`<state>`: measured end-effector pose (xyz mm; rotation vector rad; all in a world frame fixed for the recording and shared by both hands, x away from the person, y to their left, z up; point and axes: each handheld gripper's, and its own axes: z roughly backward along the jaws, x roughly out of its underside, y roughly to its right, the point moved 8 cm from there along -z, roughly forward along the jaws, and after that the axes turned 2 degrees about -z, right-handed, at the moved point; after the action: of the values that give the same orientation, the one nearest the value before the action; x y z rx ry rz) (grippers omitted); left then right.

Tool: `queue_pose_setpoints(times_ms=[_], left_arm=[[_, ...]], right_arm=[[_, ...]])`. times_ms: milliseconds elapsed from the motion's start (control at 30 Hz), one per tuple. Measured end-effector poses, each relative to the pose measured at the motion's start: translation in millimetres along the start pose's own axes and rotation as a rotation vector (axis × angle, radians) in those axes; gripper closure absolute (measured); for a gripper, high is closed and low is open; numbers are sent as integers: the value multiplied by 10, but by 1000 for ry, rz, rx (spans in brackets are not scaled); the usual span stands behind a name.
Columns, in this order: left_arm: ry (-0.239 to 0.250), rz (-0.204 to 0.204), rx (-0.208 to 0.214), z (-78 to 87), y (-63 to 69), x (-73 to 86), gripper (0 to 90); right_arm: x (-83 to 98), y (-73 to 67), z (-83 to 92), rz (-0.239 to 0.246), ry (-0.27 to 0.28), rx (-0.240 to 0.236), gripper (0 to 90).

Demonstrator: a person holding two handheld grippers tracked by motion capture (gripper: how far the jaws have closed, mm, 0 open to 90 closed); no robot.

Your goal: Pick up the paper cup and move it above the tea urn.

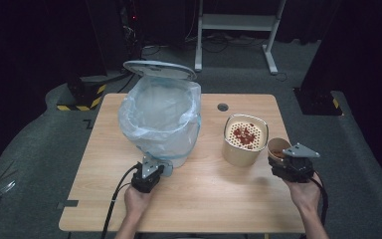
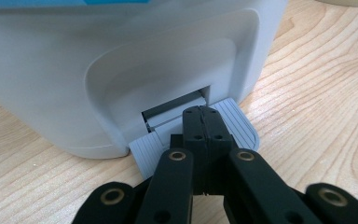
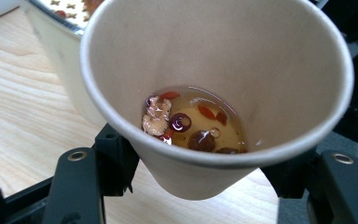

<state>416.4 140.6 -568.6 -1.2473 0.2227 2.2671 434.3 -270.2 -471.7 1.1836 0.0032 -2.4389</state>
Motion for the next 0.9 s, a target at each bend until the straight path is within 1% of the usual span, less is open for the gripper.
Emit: queue_pose_setpoints(times_ms=[267,300,367,400,433,467,500,567,900], left_arm=[[-2,2,1,1,0,1,900],[-1,12,10,-2,13,2,900],[-2,3,1,1,0,1,900],[-1,12,9,-2,12,2,900],[-1,12,10,-2,12,2,900],[-1,2,1,1,0,1,900],[-1,2,0,1,0,1,900],[-2,12,10,-1,12,2,900],[-1,14,12,-2,11,2,900]], right_arm=[[-127,101,-17,31,-22,32,366],[-127,101,-17,31,-22,32,366],[-149,112,-18,36,-26,36,367],[-173,120,-20,42,-28,38,367],[-173,120,-20,42,-28,38,367],[-183,123,-19,45,-30,40,367],[-200,125,-21,49,-30,42,367],[-226,128,-24,57,-34,46,367],[-350,157,-51,96,-53,71,367]])
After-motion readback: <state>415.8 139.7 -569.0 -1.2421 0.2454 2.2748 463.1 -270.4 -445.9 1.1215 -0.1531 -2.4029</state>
